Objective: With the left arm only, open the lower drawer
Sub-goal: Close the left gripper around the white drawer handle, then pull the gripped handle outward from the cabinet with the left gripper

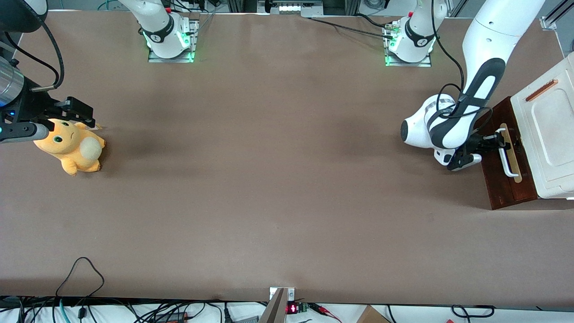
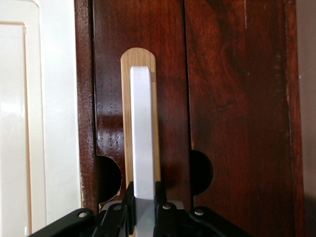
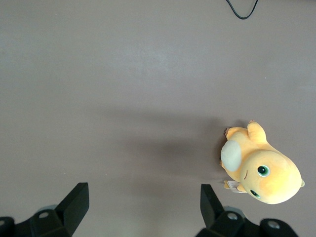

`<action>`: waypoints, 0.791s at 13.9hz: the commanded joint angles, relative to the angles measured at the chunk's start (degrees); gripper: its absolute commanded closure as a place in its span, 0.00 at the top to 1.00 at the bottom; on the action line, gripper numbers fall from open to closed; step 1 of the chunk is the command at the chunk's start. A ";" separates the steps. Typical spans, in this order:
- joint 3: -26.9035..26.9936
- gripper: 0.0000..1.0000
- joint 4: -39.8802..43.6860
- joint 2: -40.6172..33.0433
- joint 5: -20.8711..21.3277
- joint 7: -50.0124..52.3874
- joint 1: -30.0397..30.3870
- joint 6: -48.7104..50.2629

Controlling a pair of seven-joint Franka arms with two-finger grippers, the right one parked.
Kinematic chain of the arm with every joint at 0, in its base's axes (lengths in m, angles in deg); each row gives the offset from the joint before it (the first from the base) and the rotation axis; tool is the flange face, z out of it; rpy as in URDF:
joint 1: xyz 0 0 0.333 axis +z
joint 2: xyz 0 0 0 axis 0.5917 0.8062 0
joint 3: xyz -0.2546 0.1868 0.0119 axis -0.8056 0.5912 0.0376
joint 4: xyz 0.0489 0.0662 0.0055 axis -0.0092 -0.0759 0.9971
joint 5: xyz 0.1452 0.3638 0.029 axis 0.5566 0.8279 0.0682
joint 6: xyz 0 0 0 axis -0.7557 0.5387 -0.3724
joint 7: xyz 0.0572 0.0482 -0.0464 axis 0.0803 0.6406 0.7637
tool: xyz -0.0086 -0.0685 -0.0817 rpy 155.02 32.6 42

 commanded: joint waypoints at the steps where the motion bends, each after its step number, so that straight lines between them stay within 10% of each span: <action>1: -0.67 0.00 0.82 -1.49 1.40 -4.07 -3.38 -0.26; 11: -4.72 0.00 1.96 -1.85 0.26 -7.95 -8.57 -0.35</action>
